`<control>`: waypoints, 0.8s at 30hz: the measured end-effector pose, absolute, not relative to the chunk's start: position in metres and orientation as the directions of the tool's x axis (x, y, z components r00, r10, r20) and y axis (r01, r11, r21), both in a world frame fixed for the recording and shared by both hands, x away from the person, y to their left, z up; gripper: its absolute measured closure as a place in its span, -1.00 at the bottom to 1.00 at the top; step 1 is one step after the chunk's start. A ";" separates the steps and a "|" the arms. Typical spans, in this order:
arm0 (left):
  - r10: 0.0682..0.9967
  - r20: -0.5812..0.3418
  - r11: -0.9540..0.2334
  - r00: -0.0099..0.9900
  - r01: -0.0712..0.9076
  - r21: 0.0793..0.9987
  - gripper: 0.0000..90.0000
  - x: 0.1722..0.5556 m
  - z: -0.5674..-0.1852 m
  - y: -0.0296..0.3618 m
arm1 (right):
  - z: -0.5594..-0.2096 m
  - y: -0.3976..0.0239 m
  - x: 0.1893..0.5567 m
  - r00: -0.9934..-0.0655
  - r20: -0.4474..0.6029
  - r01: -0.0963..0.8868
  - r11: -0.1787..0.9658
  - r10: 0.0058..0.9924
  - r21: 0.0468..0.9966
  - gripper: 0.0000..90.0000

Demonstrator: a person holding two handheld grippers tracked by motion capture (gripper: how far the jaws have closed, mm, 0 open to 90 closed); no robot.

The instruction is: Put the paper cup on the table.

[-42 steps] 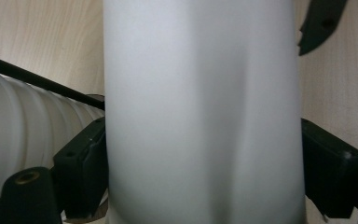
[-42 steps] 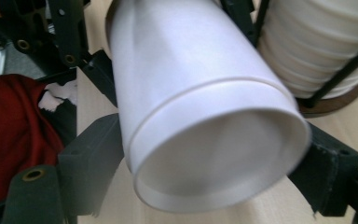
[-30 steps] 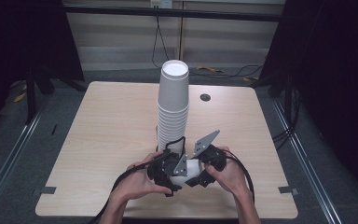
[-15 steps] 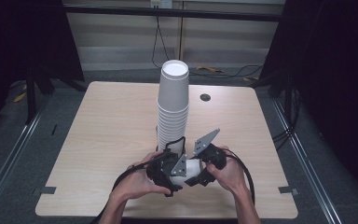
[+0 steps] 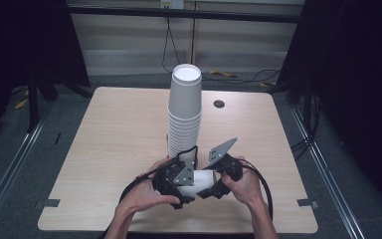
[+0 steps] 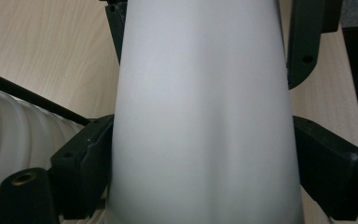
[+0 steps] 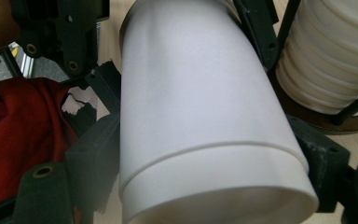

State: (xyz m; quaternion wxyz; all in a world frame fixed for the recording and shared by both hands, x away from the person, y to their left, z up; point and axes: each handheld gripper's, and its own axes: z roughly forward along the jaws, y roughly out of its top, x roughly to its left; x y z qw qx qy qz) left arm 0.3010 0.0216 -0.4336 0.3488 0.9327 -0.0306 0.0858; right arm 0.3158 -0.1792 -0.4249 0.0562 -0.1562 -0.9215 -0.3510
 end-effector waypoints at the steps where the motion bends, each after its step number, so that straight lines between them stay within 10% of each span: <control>1: 0.000 0.179 -0.751 0.984 -0.118 0.650 -0.69 0.301 -0.433 0.022 | -0.425 -0.179 0.316 -0.945 0.214 0.327 0.705 0.248 0.630 -0.53; 24: 0.007 0.090 -0.528 0.996 -0.073 0.846 -0.65 0.311 -0.428 0.044 | -0.419 -0.184 0.312 -0.948 0.200 0.318 0.673 0.248 0.668 -0.52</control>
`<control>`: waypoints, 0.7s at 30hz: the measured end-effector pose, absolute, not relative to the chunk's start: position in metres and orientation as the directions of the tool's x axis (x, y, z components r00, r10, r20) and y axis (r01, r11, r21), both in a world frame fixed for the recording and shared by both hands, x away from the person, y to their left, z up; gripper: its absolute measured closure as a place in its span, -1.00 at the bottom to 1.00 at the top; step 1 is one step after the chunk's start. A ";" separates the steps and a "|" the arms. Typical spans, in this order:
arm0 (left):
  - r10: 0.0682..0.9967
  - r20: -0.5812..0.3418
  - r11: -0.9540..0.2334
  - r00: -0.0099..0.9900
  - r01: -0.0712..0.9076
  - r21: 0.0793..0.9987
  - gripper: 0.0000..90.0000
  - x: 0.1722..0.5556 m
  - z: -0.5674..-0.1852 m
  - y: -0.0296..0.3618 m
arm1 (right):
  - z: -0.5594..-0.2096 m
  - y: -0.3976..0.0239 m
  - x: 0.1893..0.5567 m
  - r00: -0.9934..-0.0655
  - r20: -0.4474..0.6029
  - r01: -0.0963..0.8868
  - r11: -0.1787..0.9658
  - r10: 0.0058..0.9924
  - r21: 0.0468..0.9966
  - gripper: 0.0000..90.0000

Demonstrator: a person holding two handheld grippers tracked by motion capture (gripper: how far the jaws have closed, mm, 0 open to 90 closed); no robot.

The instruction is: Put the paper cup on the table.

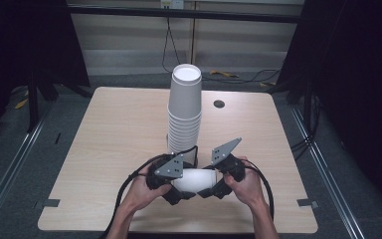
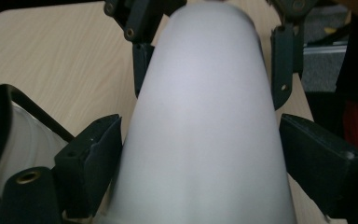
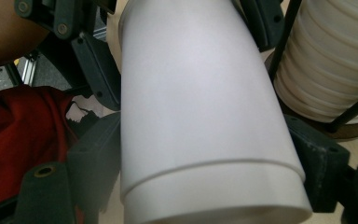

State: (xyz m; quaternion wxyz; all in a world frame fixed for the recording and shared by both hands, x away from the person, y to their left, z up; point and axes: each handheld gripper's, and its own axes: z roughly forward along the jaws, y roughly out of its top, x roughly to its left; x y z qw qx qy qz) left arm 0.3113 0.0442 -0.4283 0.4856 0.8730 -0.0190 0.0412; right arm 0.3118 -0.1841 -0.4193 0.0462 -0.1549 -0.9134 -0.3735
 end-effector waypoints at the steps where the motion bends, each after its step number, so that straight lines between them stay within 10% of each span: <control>1: 0.006 0.089 -0.508 0.996 -0.073 0.859 -0.65 0.312 -0.427 0.046 | -0.420 -0.184 0.312 -0.947 0.195 0.318 0.674 0.254 0.667 -0.52; 21: 0.153 0.050 -0.327 0.987 0.002 0.945 -0.66 0.308 -0.418 0.075 | -0.424 -0.208 0.307 -0.924 0.210 0.364 0.569 0.319 0.738 -0.52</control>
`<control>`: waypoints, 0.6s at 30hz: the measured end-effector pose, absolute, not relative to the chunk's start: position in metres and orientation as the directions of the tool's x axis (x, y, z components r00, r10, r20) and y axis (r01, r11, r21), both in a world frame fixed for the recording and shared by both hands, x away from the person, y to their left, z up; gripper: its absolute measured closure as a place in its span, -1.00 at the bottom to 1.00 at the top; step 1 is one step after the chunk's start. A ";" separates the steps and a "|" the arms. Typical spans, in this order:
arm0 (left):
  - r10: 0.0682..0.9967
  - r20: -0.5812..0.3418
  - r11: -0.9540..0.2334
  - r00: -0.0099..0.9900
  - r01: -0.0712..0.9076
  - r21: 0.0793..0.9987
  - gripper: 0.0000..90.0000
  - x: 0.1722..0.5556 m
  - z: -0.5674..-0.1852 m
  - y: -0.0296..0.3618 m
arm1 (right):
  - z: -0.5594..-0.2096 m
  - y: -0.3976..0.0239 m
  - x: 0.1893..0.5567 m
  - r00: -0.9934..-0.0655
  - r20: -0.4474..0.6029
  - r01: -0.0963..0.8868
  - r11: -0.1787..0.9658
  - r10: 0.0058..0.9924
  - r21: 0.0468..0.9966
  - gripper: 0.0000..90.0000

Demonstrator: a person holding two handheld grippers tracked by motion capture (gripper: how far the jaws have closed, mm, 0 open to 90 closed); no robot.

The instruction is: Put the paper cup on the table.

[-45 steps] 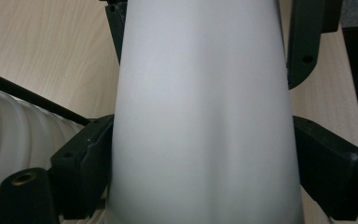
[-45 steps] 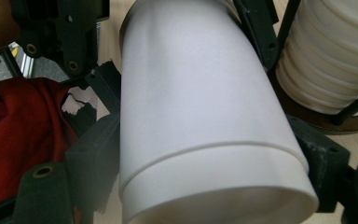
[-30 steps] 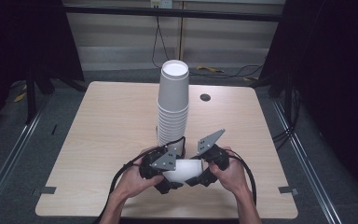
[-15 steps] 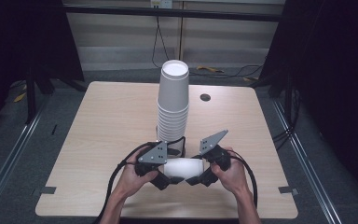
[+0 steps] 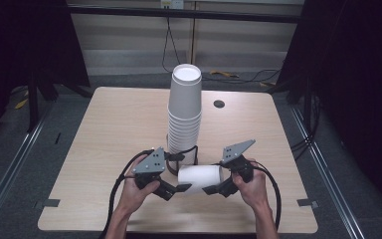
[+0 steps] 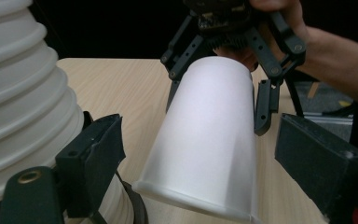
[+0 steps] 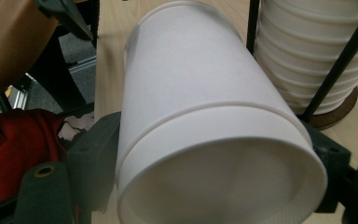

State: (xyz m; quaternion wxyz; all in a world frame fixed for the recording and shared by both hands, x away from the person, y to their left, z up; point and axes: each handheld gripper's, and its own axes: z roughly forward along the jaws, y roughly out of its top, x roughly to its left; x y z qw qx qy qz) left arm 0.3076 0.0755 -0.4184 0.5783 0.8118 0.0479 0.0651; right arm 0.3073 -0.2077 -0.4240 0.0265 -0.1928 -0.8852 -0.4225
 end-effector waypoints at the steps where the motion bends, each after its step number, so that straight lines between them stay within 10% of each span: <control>1: 0.165 0.057 -0.331 0.985 0.001 0.944 -0.66 0.308 -0.418 0.077 | -0.425 -0.209 0.307 -0.921 0.209 0.369 0.562 0.329 0.740 -0.52; 18: 0.169 0.033 -0.256 0.985 0.011 0.967 -0.66 0.301 -0.421 0.083 | -0.428 -0.225 0.301 -0.911 0.232 0.372 0.438 0.340 0.818 -0.52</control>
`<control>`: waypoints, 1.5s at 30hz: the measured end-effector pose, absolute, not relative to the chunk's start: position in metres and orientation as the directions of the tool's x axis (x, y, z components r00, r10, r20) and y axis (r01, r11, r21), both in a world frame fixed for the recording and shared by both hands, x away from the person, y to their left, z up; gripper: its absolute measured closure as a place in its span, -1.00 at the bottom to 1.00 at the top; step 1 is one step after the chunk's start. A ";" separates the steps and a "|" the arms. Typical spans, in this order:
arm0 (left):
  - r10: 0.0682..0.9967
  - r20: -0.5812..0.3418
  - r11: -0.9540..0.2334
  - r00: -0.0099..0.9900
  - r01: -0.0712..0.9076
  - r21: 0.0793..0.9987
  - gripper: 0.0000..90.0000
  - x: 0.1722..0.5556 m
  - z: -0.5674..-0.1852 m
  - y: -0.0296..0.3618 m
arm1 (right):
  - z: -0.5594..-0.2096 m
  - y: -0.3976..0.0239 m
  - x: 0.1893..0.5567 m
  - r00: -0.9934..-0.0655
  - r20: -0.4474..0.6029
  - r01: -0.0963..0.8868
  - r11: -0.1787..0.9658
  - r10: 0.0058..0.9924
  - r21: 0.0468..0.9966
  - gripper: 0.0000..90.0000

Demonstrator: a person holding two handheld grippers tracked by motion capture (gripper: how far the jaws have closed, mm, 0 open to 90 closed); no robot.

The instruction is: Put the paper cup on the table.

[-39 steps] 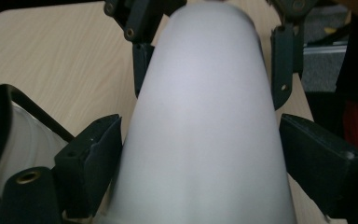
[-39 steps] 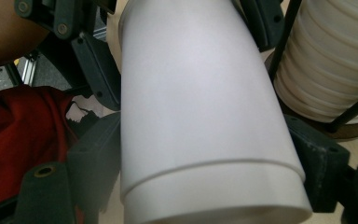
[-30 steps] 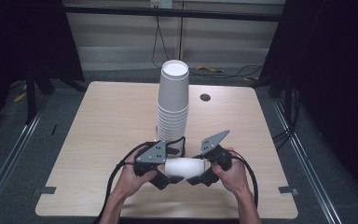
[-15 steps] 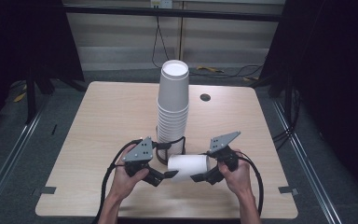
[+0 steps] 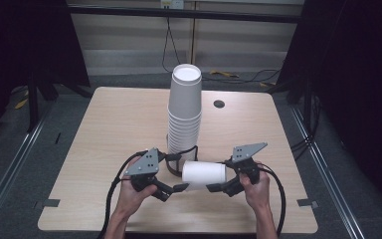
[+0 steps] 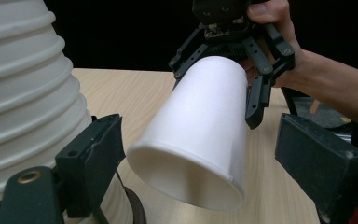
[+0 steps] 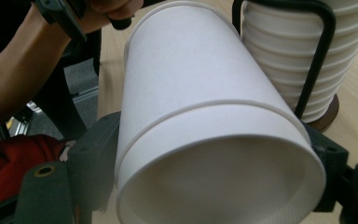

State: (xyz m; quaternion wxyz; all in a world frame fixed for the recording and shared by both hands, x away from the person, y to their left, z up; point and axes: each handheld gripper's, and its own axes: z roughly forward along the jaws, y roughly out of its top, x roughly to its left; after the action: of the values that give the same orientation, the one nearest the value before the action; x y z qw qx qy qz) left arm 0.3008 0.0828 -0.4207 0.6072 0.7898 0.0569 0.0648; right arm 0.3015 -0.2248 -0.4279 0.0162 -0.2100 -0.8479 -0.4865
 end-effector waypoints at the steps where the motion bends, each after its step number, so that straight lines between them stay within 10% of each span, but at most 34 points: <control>1: 0.166 0.029 -0.250 0.986 0.014 0.968 -0.66 0.301 -0.422 0.083 | -0.428 -0.225 0.301 -0.911 0.232 0.371 0.434 0.340 0.821 -0.52; 35: 0.193 -0.067 -0.144 0.979 0.096 0.985 -0.66 0.301 -0.448 0.075 | -0.444 -0.236 0.290 -0.931 0.241 0.300 0.199 0.274 0.933 -0.51; 45: 0.189 -0.070 -0.167 0.979 0.102 0.981 -0.96 0.306 -0.451 0.069 | -0.444 -0.228 0.292 -0.940 0.234 0.291 0.221 0.250 0.931 -0.51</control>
State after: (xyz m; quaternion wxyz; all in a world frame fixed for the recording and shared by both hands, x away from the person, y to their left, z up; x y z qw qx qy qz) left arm 0.3057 0.0687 -0.4511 0.6384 0.7630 0.0955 0.0343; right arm 0.2924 -0.2280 -0.4443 0.0171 -0.1729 -0.7812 -0.5997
